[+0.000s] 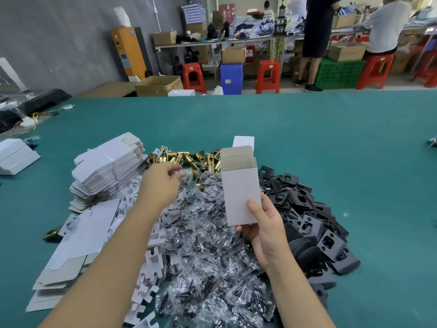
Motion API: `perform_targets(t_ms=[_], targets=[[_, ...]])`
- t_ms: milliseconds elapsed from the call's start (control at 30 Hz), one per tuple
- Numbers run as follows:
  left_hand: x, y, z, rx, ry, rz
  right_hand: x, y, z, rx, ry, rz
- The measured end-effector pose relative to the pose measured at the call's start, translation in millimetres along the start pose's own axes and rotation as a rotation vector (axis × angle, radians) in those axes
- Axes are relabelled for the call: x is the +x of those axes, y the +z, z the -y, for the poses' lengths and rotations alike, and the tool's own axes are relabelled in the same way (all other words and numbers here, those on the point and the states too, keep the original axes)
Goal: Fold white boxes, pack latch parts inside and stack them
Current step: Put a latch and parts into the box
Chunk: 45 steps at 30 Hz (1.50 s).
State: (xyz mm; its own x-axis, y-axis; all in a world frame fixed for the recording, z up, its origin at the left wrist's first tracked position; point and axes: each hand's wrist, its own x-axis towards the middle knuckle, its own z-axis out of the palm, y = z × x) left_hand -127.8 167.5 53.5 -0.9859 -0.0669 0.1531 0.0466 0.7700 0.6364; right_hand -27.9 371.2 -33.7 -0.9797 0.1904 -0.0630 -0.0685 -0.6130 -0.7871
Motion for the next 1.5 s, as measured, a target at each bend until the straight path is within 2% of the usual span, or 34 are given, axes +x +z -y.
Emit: perform_targets(t_ms=[167,267,367,500,767,1000,1233,1400,1500], targets=[[-13.6,-41.8,-18.9,-0.657,-0.059,0.099,-2.4,1.3,0.6,-0.033,0.005,0.005],[-23.7,-50.6,-35.9,-0.739,0.048,0.105,-3.5,3.2,1.2,-0.079,0.000,0.028],[-30.6,-49.7,-54.3,-0.685,0.180,0.112,-5.5,5.0,2.2,-0.131,-0.009,0.066],[-37.1,-32.5,-76.8,-0.467,0.283,0.088,-7.3,6.3,3.6,-0.167,-0.011,0.086],[-37.1,-7.4,-90.2,-0.229,0.276,0.032,-5.0,2.9,5.0,-0.068,0.003,0.082],[-35.8,-14.6,-91.6,-0.234,0.296,-0.126,-4.5,1.7,3.6,-0.049,0.011,0.098],[-42.2,-3.9,-99.7,-0.038,0.272,0.119,-5.1,2.8,5.4,-0.052,0.026,0.096],[-46.6,-7.8,-100.9,0.105,0.371,0.230,-4.6,3.1,6.6,-0.015,0.020,0.099],[-50.7,-8.7,-99.4,0.108,0.415,0.240,-4.6,3.3,6.5,-0.011,0.018,0.104]])
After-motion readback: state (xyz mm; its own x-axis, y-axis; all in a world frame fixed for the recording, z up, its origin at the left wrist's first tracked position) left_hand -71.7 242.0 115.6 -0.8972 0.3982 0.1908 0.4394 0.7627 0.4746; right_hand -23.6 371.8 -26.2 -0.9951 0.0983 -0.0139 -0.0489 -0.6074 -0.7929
